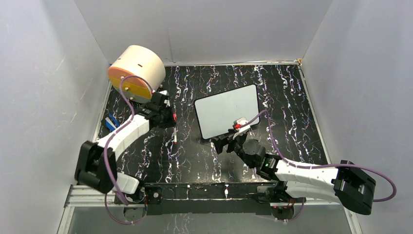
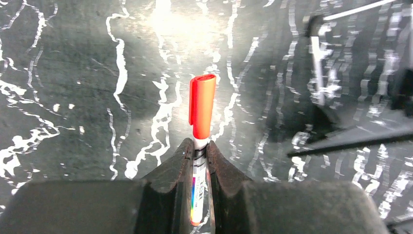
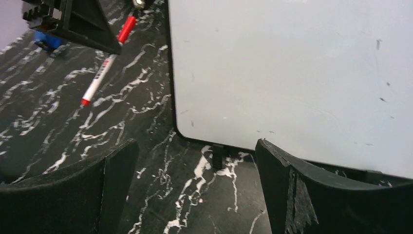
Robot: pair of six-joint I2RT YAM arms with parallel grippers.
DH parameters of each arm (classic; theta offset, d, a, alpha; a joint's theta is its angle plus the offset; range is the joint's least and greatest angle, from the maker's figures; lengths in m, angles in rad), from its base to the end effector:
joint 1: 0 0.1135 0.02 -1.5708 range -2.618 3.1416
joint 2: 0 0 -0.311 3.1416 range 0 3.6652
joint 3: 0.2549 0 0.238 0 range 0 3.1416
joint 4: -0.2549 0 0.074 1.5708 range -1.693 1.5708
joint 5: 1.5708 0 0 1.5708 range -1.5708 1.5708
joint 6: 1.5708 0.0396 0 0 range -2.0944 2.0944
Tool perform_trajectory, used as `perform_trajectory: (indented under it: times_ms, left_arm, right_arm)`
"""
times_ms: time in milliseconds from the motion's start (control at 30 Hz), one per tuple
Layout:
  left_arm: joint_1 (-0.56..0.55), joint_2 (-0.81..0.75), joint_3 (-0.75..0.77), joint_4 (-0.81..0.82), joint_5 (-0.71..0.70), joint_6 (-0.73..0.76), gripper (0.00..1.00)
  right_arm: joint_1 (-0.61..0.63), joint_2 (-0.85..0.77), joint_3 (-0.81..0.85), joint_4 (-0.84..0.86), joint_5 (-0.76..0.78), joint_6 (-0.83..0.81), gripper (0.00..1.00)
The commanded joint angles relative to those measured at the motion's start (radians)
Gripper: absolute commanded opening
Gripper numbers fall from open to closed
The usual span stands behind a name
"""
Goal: Write a sentence on the whiteboard
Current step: Open the whiteboard marker at the center of the board.
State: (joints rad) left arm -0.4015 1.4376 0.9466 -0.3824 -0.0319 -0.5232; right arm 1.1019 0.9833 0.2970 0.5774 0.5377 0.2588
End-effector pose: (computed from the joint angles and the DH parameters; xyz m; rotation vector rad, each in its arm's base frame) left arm 0.2610 -0.1095 0.2790 -0.1651 2.4736 -0.3666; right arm 0.0955 0.1435 0.2611 -0.3027 1.6696 0.5763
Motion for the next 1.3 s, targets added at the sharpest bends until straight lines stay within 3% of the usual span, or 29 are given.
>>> perform_trajectory:
  times_ms: [0,300,567,1000,1267]
  left_arm:
    - [0.001,-0.143,-0.067,0.105,0.109,-0.111,0.0]
    - [-0.003,-0.436,-0.242,0.326,0.208,-0.308,0.0]
    - [-0.022,-0.549,-0.325,0.461,0.22,-0.488,0.0]
    - [-0.099,-0.557,-0.457,0.746,0.12,-0.732,0.0]
    - [-0.159,-0.547,-0.466,0.804,0.047,-0.781,0.0]
  right_arm:
    - [0.002,-0.024,-0.008,0.151,-0.11,-0.007,0.99]
    - [0.003,0.05,0.018,0.287,-0.211,0.116,0.99]
    - [0.003,0.144,0.013,0.511,-0.271,0.138,0.99]
    - [0.002,0.286,0.081,0.637,-0.195,0.121,0.96]
    - [0.003,0.359,0.136,0.69,-0.181,0.097,0.9]
